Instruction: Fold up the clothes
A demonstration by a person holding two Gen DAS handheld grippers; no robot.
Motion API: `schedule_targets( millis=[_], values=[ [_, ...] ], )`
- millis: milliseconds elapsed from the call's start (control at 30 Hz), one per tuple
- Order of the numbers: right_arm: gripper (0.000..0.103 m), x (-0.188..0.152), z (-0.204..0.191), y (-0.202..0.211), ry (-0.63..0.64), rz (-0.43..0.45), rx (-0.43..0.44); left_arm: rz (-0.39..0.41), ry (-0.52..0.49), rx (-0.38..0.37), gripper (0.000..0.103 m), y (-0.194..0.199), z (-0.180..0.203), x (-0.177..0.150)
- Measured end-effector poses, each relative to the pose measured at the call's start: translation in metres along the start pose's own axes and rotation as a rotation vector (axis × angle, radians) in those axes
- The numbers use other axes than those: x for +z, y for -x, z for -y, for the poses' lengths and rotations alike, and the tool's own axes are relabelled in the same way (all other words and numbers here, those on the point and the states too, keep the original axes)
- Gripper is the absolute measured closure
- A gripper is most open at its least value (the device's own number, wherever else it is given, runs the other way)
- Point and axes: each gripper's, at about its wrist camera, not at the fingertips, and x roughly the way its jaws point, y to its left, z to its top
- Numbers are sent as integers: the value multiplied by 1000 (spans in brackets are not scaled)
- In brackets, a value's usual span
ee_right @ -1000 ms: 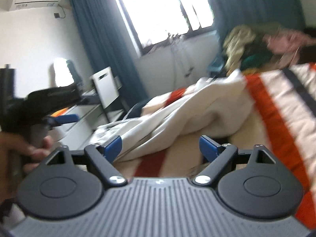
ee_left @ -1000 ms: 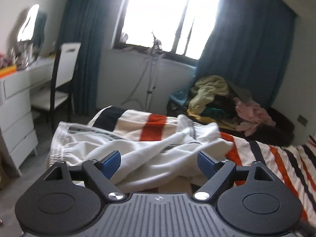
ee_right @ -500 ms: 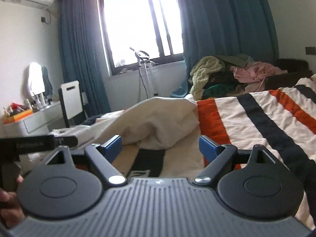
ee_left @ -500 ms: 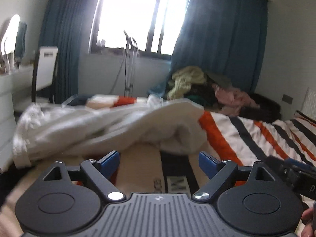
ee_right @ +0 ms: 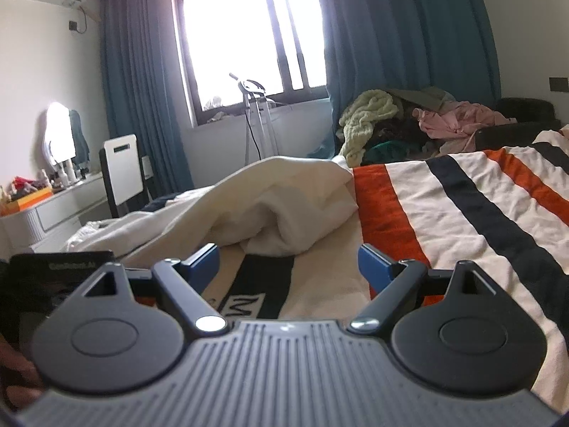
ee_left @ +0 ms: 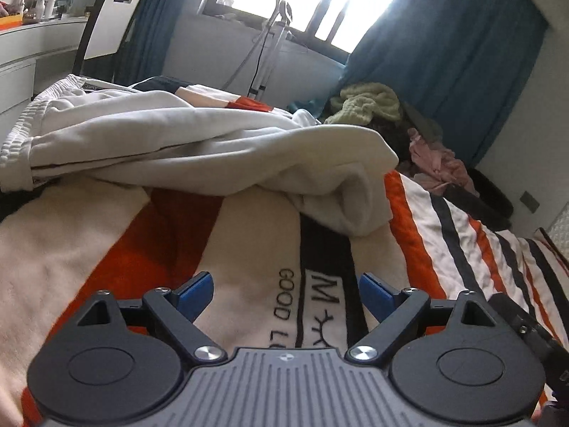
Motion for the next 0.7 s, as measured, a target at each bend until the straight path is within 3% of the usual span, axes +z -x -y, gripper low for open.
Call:
schedule_targets(
  millis=[167, 267, 433, 567, 700],
  values=[
    [16, -9, 4, -2, -15, -28, -46, 11, -51, 83, 13, -14, 2, -1],
    [16, -13, 11, -4, -48, -53, -72, -41, -127, 108, 15, -47, 8, 30],
    [16, -16, 28, -11, -111, -77, -115, 63, -269, 178, 14, -103, 14, 98],
    [16, -21, 41, -27, -155, -47, -186, 98, -170, 188, 13, -156, 4, 150],
    [16, -30, 50, -55, -86, 10, -303, 77, -133, 179, 15, -217, 0, 181]
  ],
)
